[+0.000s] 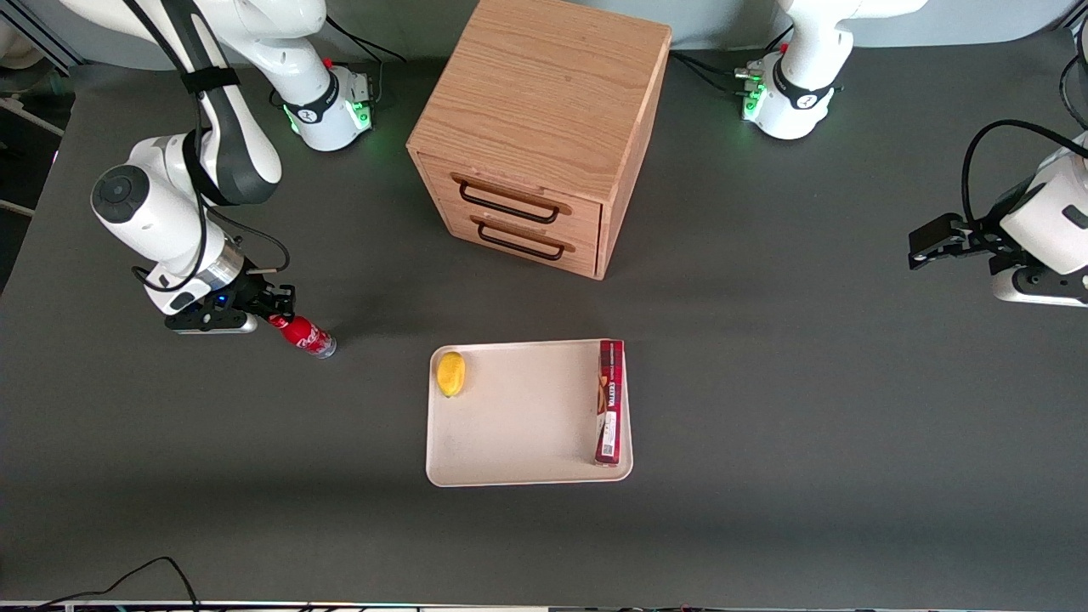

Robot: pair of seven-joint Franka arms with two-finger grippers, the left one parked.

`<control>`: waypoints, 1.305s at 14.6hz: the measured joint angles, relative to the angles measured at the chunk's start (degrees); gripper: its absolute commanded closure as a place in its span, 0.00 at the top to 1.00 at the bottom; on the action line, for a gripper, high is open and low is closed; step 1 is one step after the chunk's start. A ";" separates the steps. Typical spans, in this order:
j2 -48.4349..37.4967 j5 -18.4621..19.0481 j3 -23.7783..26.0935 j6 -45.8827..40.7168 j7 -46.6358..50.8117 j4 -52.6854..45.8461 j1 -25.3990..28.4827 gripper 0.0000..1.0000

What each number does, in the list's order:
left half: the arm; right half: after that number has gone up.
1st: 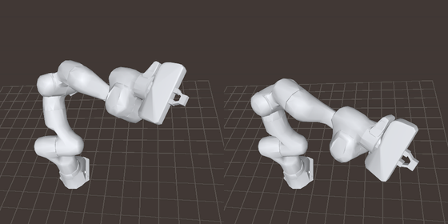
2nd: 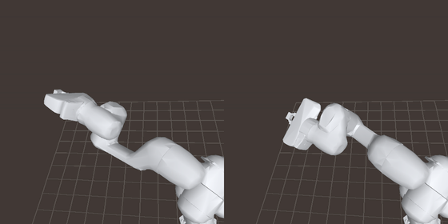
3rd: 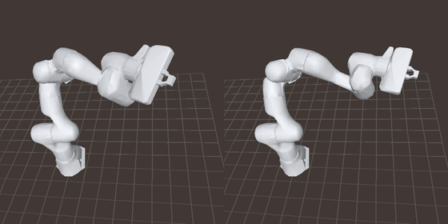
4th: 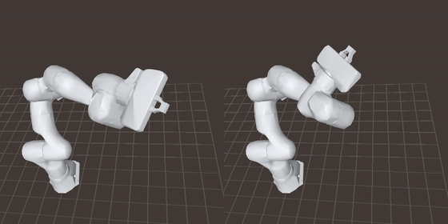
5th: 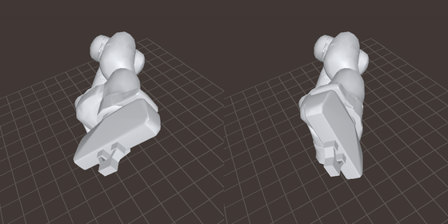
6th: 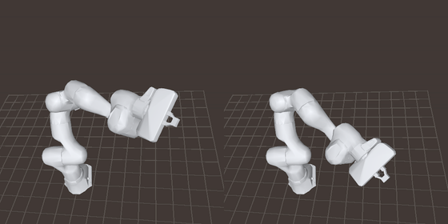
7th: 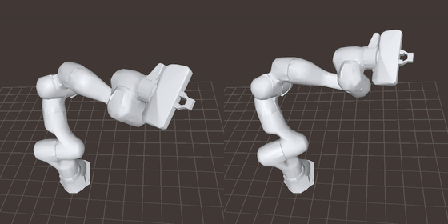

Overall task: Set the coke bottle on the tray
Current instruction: 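Close the right gripper around the red Coca-Cola bottle, then lift the bottle off the table with the right gripper, then carry the bottle over the cream tray beside the lemon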

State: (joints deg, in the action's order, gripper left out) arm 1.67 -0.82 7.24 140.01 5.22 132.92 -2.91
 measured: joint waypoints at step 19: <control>11.94 2.64 0.26 -55.74 16.18 -56.35 6.98 0.00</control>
State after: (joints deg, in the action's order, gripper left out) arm 13.60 1.81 7.50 84.27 21.40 76.57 4.07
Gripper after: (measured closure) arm 0.687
